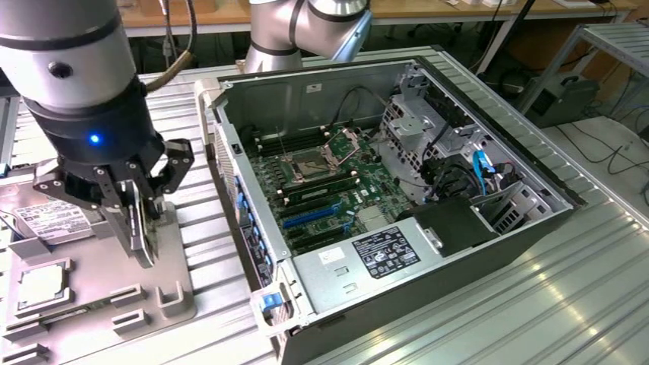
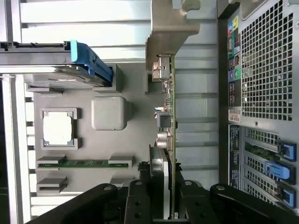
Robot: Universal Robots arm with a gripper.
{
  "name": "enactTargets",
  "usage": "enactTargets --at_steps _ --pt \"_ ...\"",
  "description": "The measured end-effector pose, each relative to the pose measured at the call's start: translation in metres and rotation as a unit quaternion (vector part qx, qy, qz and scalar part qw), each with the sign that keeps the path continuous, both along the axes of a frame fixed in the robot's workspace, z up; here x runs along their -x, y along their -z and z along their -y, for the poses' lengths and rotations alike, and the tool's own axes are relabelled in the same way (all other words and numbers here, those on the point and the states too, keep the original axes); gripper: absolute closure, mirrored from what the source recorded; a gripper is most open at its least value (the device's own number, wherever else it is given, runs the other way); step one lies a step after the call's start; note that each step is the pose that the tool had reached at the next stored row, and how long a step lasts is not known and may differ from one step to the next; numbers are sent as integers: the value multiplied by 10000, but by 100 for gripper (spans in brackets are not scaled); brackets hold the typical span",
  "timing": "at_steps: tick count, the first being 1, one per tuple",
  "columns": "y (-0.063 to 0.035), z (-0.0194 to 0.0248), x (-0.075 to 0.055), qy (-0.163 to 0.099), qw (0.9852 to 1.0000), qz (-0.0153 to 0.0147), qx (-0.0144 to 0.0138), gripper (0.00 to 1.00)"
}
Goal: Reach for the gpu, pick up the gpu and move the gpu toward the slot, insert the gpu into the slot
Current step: 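Pick up the gpu and move the gpu toward the slot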
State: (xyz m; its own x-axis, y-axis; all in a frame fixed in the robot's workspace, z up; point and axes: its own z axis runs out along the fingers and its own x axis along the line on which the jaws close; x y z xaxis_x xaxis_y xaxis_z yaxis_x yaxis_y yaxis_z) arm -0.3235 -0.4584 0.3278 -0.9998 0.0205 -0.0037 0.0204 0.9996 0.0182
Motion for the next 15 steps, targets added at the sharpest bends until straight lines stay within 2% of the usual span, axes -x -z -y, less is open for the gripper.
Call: enactTargets --at_steps 1,7,11,15 --pt "-95 0 0 0 10000 0 1 72" --pt "-369 0 0 0 10000 0 7 72" --pt "-555 0 0 0 10000 0 45 72" --pt "-769 0 0 0 10000 0 95 72"
